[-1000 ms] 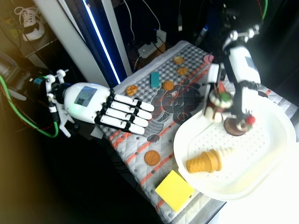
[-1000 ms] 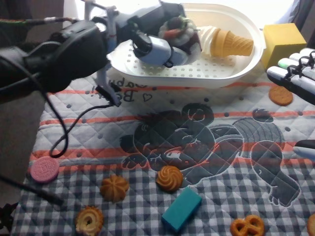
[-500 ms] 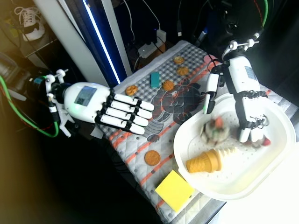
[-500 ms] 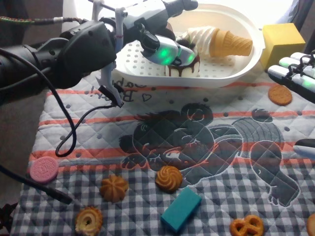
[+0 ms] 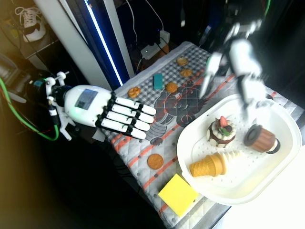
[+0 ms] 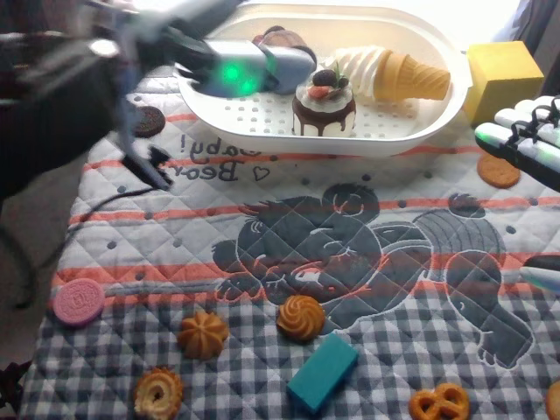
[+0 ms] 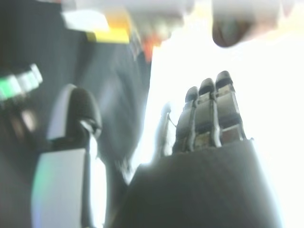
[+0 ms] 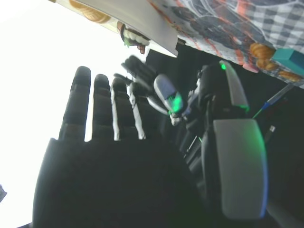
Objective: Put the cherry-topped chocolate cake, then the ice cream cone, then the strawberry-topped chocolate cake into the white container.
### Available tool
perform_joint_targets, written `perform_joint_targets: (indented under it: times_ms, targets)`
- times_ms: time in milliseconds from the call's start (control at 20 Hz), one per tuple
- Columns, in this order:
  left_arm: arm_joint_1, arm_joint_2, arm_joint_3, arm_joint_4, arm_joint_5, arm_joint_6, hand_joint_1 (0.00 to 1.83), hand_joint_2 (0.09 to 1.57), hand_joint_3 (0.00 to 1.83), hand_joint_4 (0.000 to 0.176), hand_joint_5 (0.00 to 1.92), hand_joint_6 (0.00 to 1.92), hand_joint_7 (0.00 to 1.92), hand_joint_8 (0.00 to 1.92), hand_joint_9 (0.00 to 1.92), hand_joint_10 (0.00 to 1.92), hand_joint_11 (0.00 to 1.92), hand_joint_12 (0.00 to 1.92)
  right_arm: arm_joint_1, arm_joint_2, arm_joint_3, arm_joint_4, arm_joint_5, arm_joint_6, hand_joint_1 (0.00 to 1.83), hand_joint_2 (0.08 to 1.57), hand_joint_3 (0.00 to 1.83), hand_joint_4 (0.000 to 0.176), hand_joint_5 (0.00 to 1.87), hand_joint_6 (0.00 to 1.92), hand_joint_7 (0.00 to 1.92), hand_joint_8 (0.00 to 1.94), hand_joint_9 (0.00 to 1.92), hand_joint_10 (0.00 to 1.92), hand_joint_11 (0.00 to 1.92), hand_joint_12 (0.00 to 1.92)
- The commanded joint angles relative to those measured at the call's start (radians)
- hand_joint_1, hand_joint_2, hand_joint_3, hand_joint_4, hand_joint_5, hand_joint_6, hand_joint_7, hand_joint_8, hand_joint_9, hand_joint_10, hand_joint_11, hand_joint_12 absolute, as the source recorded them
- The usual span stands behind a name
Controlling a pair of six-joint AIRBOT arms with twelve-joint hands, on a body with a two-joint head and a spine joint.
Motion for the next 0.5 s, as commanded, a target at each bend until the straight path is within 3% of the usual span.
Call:
perform_joint_targets:
  times_ms: [0,50,150,250,300,350,450]
  targets:
    - [0.01,0.03,-0.033,0.027,-0.196,-0.011,0.7,1.01,0.0,0.176,0.0,0.0,0.0,0.0,0.0,0.0,0.0,0.0,0.004,0.011,-0.001,-0.003,0.136,0.003,0.61,1.19,0.0,0.006,0.0,0.0,0.0,0.0,0.0,0.0,0.0,0.11]
    - [0.033,0.075,-0.083,0.039,-0.26,-0.011,0.73,0.97,0.07,0.176,0.0,0.0,0.0,0.0,0.0,0.0,0.0,0.53,0.001,0.013,-0.004,-0.003,0.142,0.003,0.62,1.18,0.0,0.012,0.0,0.0,0.0,0.0,0.0,0.0,0.0,0.12]
    - [0.07,0.139,-0.151,0.059,-0.34,-0.011,0.62,1.06,0.01,0.176,0.0,0.0,0.0,0.0,0.0,0.0,0.0,0.45,0.0,0.015,-0.007,-0.003,0.147,0.003,0.65,1.18,0.0,0.0,0.0,0.0,0.0,0.0,0.0,0.0,0.0,0.16]
    - [0.135,0.207,-0.218,0.063,-0.45,-0.012,0.58,1.07,0.0,0.176,0.0,0.0,0.0,0.0,0.0,0.0,0.0,0.79,-0.002,0.015,-0.012,-0.008,0.159,0.003,0.69,1.18,0.0,0.0,0.0,0.0,0.0,0.0,0.0,0.0,0.0,0.15]
    - [0.172,0.237,-0.251,0.063,-0.505,-0.015,0.57,1.07,0.0,0.176,0.0,0.0,0.0,0.0,0.0,0.0,0.0,0.8,-0.003,0.016,-0.014,-0.009,0.166,0.003,0.68,1.19,0.0,0.002,0.0,0.0,0.0,0.0,0.0,0.0,0.0,0.19]
    - [0.198,0.255,-0.269,0.063,-0.544,-0.021,0.54,1.06,0.0,0.176,0.0,0.0,0.0,0.0,0.0,0.0,0.0,0.54,-0.003,0.017,-0.016,-0.009,0.169,0.003,0.68,1.2,0.0,0.0,0.0,0.0,0.0,0.0,0.0,0.0,0.0,0.35]
    - [0.288,0.296,-0.303,0.062,-0.648,-0.092,0.55,1.07,0.0,0.176,0.0,0.0,0.0,0.0,0.0,0.0,0.0,0.62,-0.005,0.019,-0.018,-0.01,0.175,0.003,0.68,1.21,0.0,0.0,0.0,0.0,0.0,0.0,0.0,0.0,0.0,0.28]
